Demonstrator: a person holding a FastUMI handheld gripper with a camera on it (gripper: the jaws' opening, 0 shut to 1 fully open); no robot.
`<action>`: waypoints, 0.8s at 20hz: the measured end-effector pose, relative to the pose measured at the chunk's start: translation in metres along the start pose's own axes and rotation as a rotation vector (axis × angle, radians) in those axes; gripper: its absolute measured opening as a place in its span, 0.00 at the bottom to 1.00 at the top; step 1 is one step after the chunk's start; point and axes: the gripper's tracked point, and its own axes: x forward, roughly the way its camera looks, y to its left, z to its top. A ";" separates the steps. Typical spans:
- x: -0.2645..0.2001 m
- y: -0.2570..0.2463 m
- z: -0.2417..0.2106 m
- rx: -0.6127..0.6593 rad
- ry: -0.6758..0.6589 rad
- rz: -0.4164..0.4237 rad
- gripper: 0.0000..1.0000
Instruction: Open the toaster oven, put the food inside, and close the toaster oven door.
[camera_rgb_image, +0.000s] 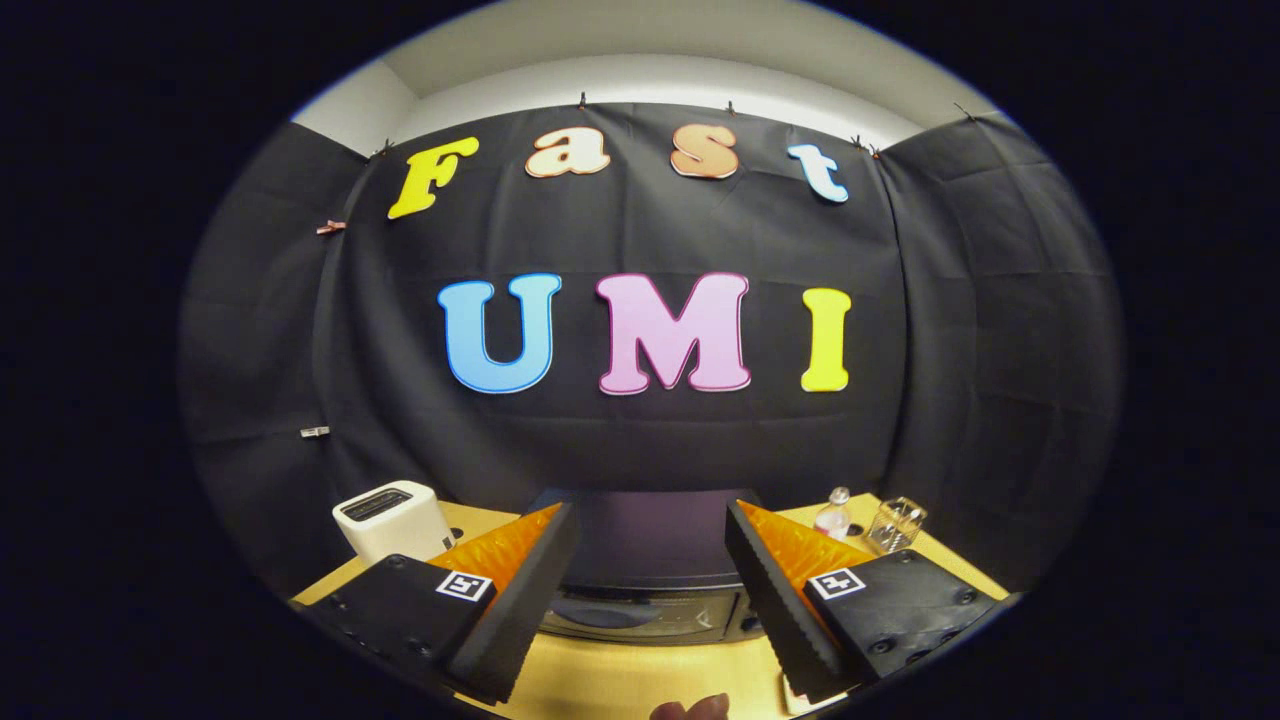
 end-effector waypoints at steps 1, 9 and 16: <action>0.007 0.006 -0.015 0.007 0.026 -0.001 0.98; 0.058 0.029 -0.103 -0.010 0.197 -0.015 0.99; 0.073 0.027 -0.137 -0.017 0.267 -0.045 0.99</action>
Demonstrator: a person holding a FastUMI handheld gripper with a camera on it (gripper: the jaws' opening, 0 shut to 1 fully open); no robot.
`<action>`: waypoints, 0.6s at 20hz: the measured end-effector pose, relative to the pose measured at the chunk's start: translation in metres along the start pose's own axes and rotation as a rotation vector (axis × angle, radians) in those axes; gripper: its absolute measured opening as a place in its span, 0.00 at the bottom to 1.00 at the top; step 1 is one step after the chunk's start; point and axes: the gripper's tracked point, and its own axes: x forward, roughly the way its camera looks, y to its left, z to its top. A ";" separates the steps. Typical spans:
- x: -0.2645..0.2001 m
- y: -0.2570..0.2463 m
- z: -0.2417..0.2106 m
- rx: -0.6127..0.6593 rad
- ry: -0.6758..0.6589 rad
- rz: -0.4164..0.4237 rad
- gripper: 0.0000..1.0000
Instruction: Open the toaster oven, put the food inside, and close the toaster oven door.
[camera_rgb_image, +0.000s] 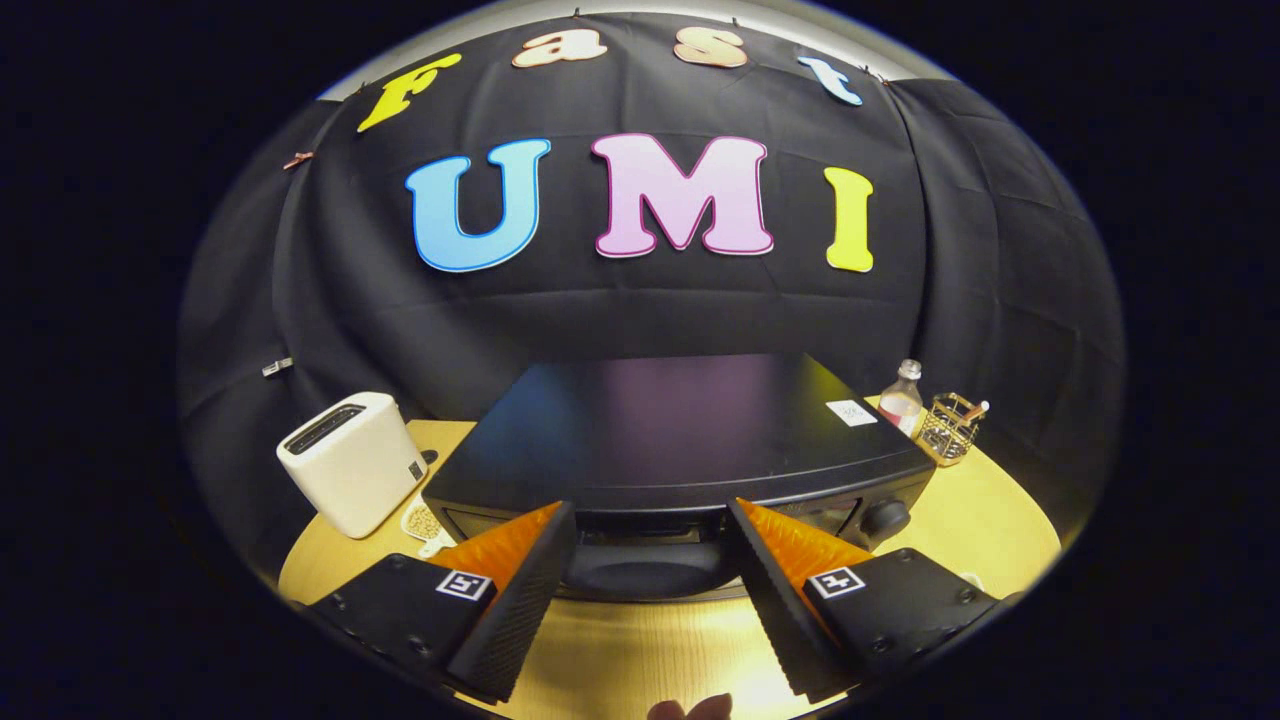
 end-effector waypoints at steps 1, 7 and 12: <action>-0.002 0.001 -0.003 -0.021 0.001 -0.002 0.99; -0.021 -0.001 -0.012 -0.018 -0.019 0.008 1.00; -0.047 -0.001 -0.036 0.002 -0.007 0.004 0.99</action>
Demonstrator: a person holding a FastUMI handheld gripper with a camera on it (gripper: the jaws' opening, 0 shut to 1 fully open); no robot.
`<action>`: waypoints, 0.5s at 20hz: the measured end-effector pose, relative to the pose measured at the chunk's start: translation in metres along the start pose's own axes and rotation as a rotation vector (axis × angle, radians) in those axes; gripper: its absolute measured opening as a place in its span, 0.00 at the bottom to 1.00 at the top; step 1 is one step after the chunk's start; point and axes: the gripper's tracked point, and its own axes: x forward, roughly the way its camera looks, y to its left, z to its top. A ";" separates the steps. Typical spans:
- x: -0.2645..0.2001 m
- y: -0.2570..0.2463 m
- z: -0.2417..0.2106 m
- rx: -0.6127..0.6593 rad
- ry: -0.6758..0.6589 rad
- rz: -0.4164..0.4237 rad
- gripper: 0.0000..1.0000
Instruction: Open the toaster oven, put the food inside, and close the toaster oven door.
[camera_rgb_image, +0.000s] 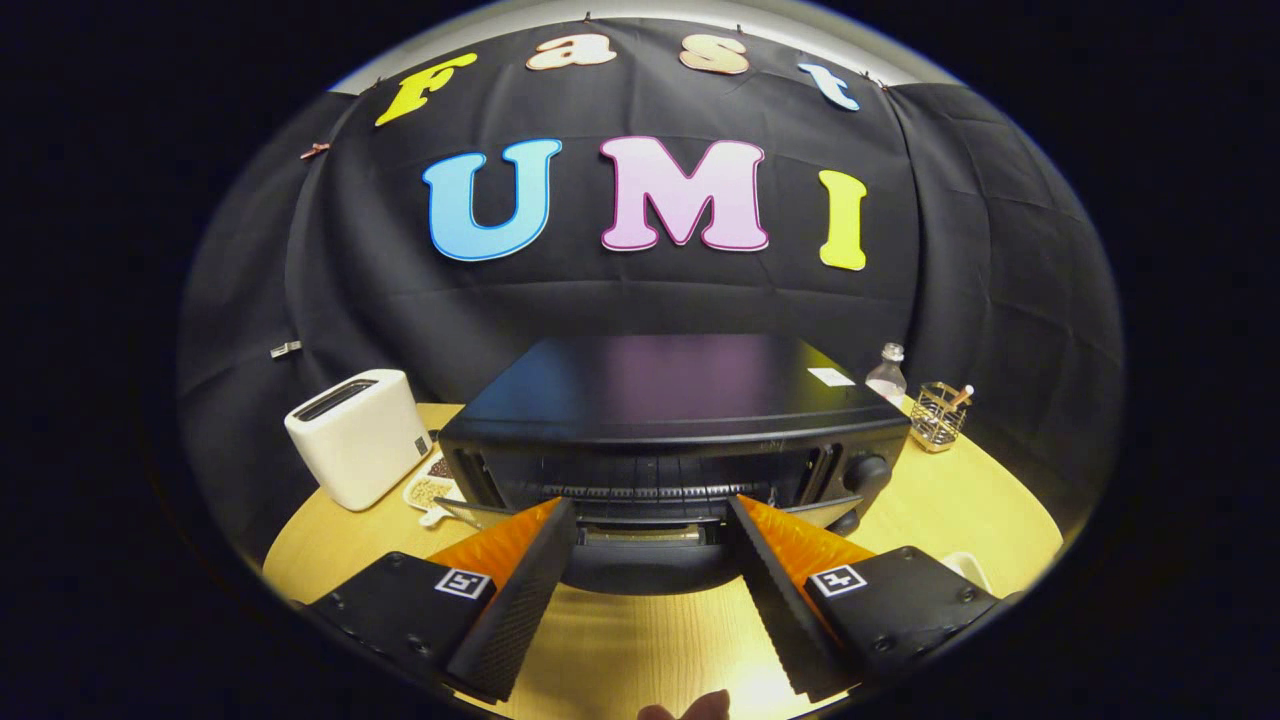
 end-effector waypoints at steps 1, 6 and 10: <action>-0.005 0.000 -0.006 0.008 0.004 0.000 1.00; -0.021 -0.001 -0.034 0.022 0.034 -0.005 0.99; -0.028 -0.001 -0.052 0.005 0.061 -0.006 0.99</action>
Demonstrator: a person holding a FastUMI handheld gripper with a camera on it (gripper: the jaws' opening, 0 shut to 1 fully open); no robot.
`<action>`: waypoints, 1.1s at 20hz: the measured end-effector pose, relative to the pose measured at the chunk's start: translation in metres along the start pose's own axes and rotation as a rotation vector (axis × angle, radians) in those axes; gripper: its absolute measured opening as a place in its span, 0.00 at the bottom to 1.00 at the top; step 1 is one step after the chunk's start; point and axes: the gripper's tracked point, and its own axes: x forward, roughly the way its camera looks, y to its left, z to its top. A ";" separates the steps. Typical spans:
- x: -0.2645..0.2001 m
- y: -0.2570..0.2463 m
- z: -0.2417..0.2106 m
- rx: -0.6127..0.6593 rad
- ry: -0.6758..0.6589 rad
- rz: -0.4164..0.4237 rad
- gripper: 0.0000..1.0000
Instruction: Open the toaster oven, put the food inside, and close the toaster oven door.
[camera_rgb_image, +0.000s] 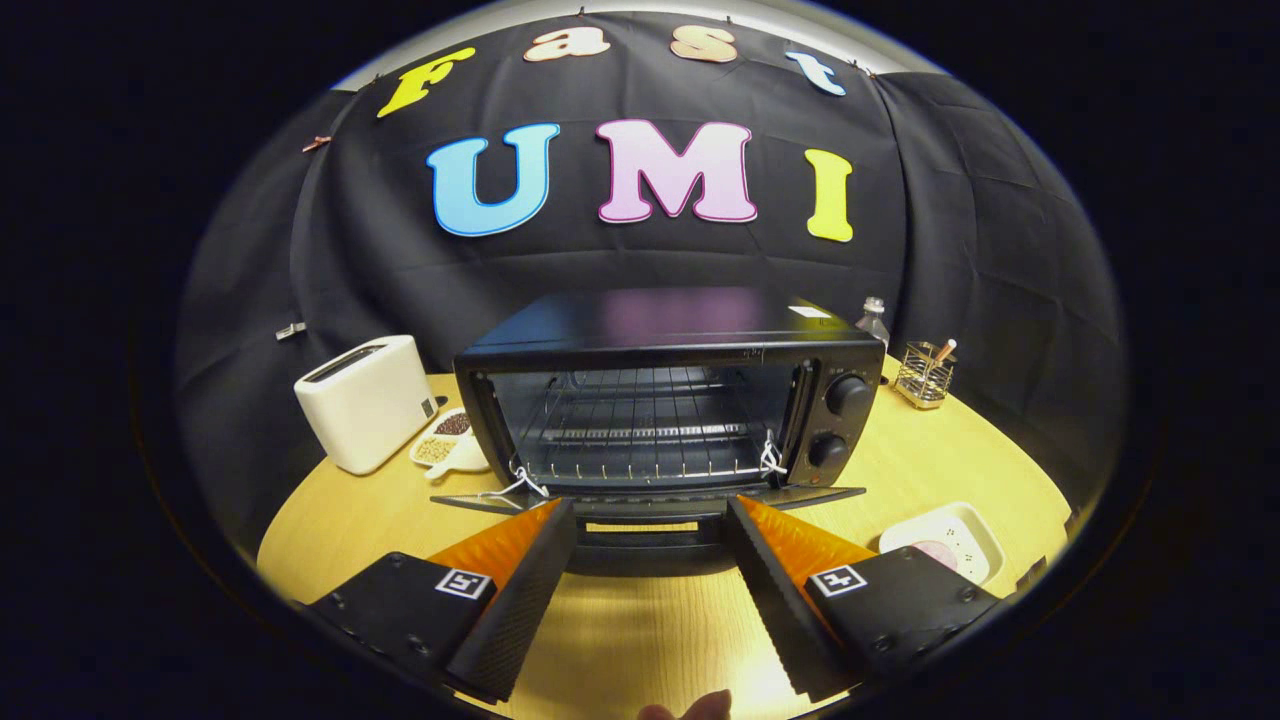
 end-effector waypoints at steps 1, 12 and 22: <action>-0.002 0.000 -0.007 -0.007 0.011 0.000 0.99; -0.002 -0.002 -0.078 0.026 0.244 -0.018 0.99; -0.046 -0.035 -0.034 0.048 0.236 0.099 0.99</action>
